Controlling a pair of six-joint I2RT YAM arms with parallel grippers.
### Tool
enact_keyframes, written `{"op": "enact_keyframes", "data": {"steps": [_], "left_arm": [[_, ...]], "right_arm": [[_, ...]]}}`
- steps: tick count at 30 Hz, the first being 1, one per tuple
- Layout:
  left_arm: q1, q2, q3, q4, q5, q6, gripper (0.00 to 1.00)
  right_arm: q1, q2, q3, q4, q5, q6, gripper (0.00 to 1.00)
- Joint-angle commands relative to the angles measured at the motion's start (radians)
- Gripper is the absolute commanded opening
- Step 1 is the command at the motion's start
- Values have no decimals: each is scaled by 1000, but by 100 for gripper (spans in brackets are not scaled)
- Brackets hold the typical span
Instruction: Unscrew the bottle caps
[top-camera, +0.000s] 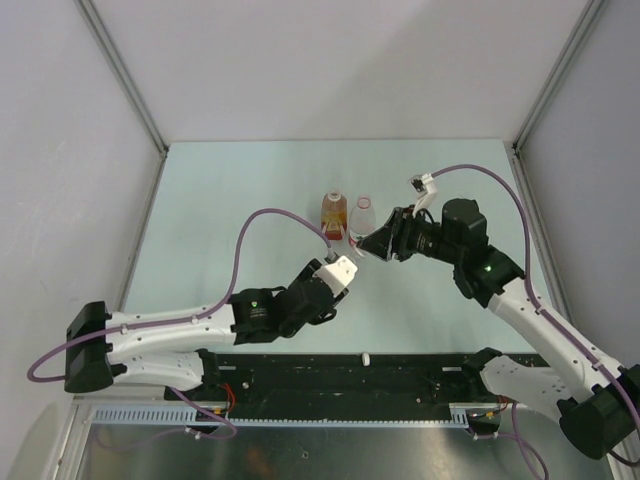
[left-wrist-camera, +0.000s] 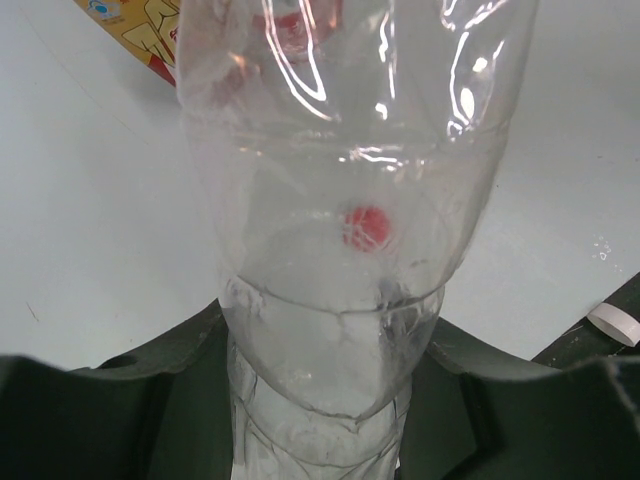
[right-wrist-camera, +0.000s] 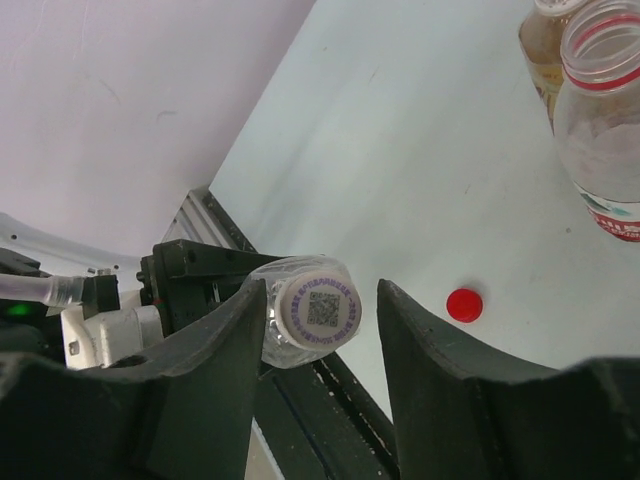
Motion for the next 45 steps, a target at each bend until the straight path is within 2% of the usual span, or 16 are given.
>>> {"op": "enact_keyframes", "data": {"steps": [1, 6, 10, 12, 22, 28, 35, 45], "left_arm": [[-10, 14, 59, 12, -29, 6, 10], [-11, 18, 60, 11, -35, 6, 9], [-12, 21, 56, 10, -30, 3, 8], [-10, 22, 54, 11, -29, 2, 8], [-11, 6, 43, 25, 11, -7, 0], [-9, -34, 16, 102, 118, 7, 0], [5, -97, -30, 192, 336, 33, 0], [19, -237, -132, 399, 746, 87, 0]], "right_arm": [[-10, 20, 8, 42, -56, 22, 50], [-24, 36, -3, 69, -99, 42, 34], [-38, 39, -11, 95, -129, 59, 6], [-41, 33, -17, 106, -133, 60, 2], [-43, -14, -41, 167, -185, 18, 0], [-43, -49, -48, 213, -243, -28, 0], [-45, -77, -48, 242, -342, -92, 0], [-42, -101, -48, 253, -491, -200, 0]]}}
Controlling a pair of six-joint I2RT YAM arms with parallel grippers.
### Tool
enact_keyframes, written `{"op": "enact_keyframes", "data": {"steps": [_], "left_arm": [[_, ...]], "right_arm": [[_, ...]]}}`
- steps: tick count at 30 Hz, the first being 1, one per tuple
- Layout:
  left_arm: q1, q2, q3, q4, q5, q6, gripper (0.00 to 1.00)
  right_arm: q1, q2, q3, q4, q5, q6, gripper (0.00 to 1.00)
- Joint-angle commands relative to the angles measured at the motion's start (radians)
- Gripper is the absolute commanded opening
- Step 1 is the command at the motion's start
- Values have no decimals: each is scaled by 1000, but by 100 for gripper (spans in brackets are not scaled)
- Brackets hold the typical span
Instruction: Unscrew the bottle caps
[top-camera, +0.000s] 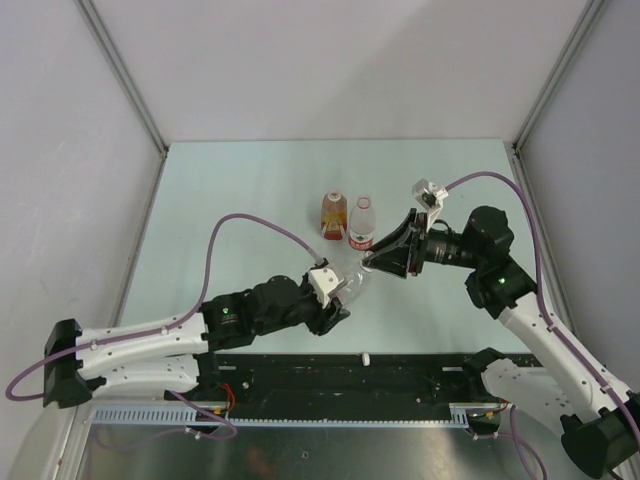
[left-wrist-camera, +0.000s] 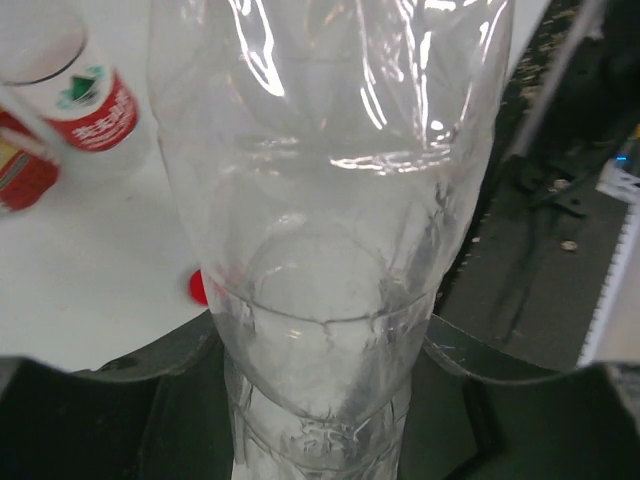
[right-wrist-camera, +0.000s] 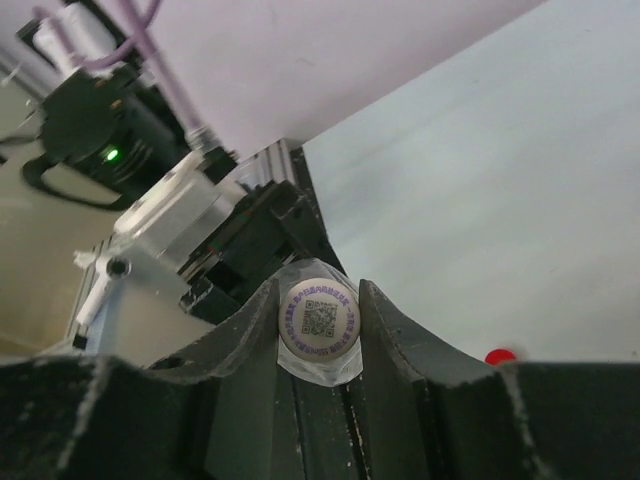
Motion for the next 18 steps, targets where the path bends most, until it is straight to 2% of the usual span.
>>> {"op": "enact_keyframes", "data": {"steps": [1, 5, 18], "left_arm": [[-13, -76, -44, 242, 347, 87, 0], [-5, -121, -83, 325, 456, 74, 0], [6, -131, -86, 432, 790, 73, 0]], "right_arm": [[11, -9, 9, 56, -104, -62, 0], [16, -8, 7, 77, -148, -63, 0], [72, -62, 8, 98, -269, -151, 0]]}}
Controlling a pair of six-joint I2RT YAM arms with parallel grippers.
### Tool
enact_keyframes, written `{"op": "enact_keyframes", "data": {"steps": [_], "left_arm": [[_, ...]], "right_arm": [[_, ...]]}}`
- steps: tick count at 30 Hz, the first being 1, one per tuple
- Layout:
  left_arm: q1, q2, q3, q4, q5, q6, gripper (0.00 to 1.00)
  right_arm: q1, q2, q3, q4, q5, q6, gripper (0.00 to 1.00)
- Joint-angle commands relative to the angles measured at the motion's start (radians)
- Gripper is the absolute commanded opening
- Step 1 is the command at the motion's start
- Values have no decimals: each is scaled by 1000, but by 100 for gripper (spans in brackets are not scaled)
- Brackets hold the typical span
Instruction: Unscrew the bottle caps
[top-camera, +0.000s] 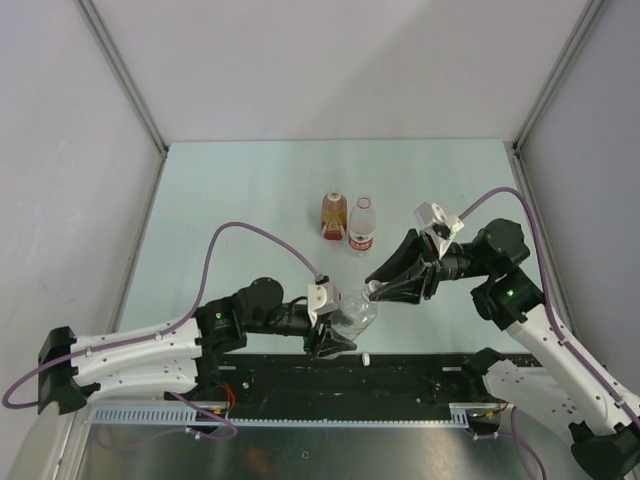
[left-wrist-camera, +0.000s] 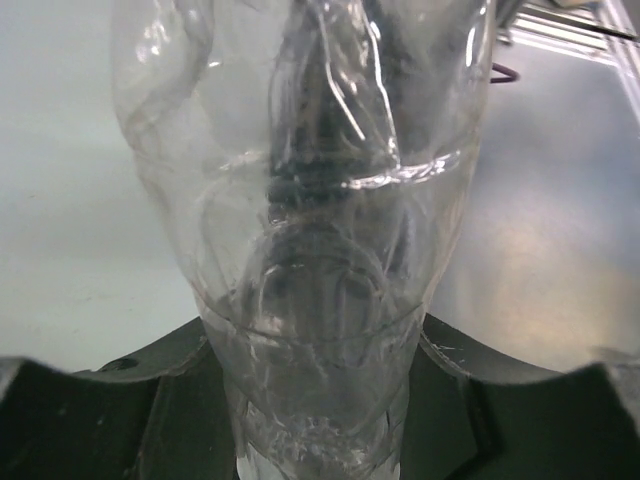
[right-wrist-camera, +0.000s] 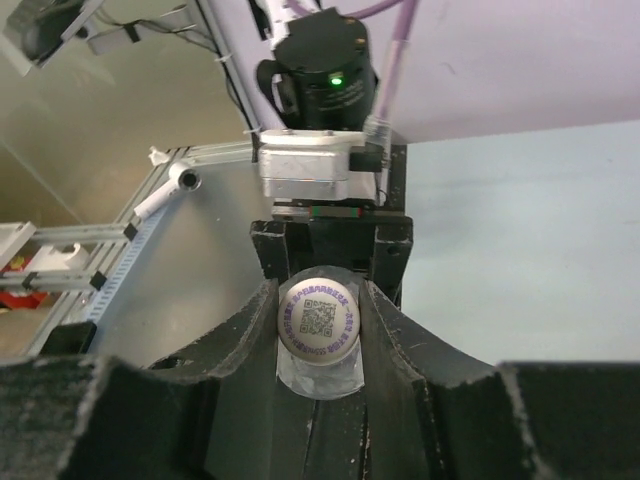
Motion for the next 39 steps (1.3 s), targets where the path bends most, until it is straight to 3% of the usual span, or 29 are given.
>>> {"op": "enact_keyframes", "data": {"steps": [1, 11, 14, 20, 21, 26, 29, 34, 39], "left_arm": [[-23, -41, 20, 243, 323, 86, 0], [-22, -48, 42, 297, 620, 76, 0], [-22, -51, 46, 298, 631, 75, 0], [-19, -68, 22, 299, 525, 73, 0], [-19, -71, 15, 300, 504, 73, 0], [-3, -67, -2, 267, 385, 63, 0], [7, -53, 5, 198, 273, 73, 0], [11, -14, 31, 81, 126, 90, 0], [11, 5, 36, 40, 37, 101, 0]], "right_arm": [[17, -1, 6, -20, 16, -81, 0], [64, -29, 7, 32, -36, -80, 0], [78, -38, 7, 40, -31, -77, 0], [86, -55, 7, 31, 46, -61, 0], [87, -60, 7, 32, 81, -41, 6], [70, -98, 7, 113, 234, 100, 55], [45, -117, 7, 168, 282, 179, 74], [24, -169, 6, 163, 379, 201, 93], [21, -189, 6, 138, 415, 186, 97]]}}
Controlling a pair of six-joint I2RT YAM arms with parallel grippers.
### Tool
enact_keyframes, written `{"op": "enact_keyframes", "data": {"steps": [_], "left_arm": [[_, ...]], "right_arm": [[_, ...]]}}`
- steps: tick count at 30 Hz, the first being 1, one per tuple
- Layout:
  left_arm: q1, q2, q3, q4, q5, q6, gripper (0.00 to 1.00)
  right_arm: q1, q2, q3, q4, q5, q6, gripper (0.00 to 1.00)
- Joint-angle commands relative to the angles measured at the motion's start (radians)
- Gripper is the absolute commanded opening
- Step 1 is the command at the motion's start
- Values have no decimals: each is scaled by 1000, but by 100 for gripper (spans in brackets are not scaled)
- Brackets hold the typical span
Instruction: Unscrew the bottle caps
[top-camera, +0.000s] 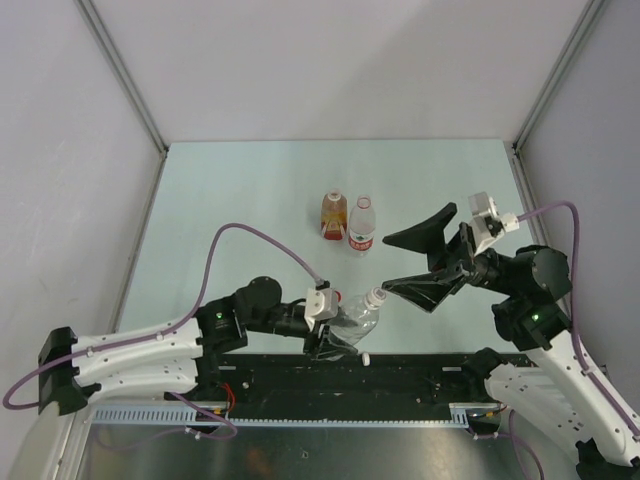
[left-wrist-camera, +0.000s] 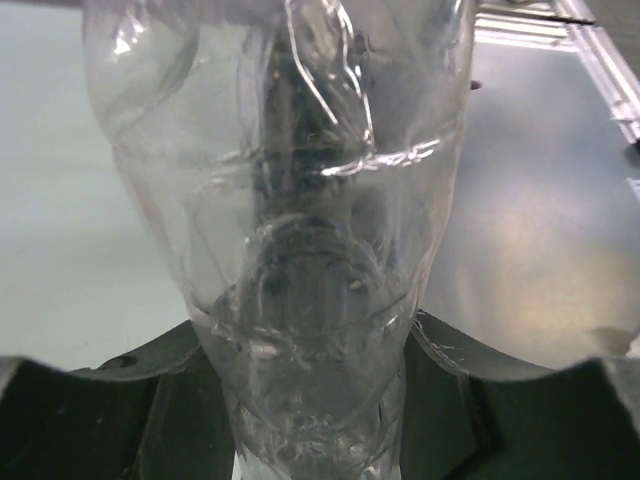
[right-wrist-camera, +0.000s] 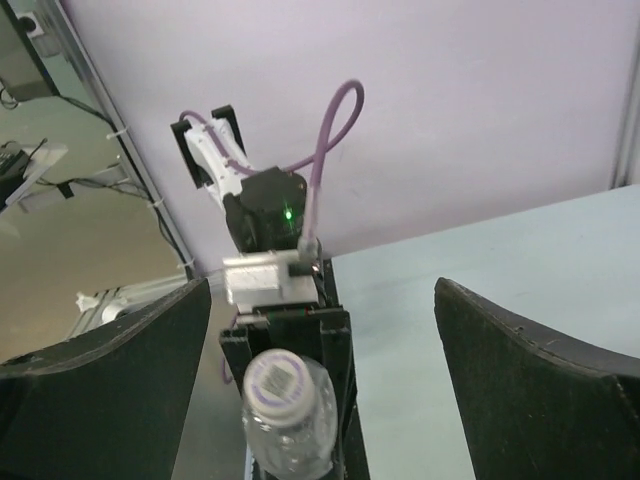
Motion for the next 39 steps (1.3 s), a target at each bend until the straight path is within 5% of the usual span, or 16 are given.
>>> {"op": "enact_keyframes", "data": {"steps": [1, 17, 31, 39], "left_arm": [[-1, 7, 41, -39, -124, 40, 0], [-12, -40, 51, -116, -531, 39, 0], [-132, 223, 210, -342, -1082, -1, 0], [-151, 305, 267, -429, -1260, -71, 0]], "right_arm": [[-4, -19, 5, 17, 81, 11, 97], [-43, 84, 27, -149, 225, 41, 99], [-91, 154, 42, -257, 251, 44, 99], [-115, 184, 42, -344, 270, 31, 99]]}}
